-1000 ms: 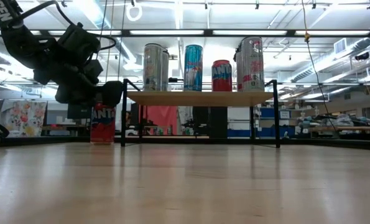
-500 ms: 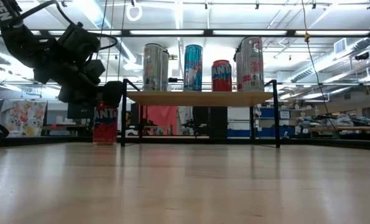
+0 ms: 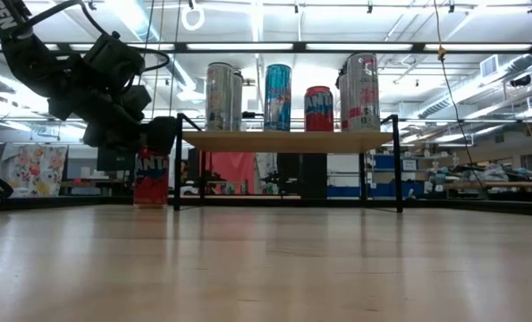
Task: Place canned beverage on shelf
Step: Put the red soda can on the shelf aligned with the other red soda can
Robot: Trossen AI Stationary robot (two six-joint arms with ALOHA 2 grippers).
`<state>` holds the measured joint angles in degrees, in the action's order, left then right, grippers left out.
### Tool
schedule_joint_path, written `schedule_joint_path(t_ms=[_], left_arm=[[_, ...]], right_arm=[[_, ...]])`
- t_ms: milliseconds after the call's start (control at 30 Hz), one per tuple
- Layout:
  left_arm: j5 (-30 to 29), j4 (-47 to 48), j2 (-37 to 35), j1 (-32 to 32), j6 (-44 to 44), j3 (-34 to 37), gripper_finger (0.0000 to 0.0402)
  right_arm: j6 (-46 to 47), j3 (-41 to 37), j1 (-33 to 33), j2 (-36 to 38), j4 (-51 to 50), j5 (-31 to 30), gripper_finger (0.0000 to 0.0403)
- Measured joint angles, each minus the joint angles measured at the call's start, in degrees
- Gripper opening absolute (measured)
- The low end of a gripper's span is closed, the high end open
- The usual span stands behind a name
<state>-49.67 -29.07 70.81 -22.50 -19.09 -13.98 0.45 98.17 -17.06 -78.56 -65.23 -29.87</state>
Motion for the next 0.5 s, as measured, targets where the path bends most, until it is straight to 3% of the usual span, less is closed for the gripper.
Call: schedule_joint_path(t_ms=[200, 500], left_arm=[[-0.8, -0.5, 0.0, 2.2, 2.0, 0.1, 0.0257], [-3.2, -0.2, -0.9, 4.5, 0.7, 0.2, 0.0256]], right_arm=[[0.0, 0.0, 0.0, 0.0, 0.0, 0.0, 0.0295], [0.0, 0.0, 0.0, 0.0, 0.0, 0.0, 0.0295]])
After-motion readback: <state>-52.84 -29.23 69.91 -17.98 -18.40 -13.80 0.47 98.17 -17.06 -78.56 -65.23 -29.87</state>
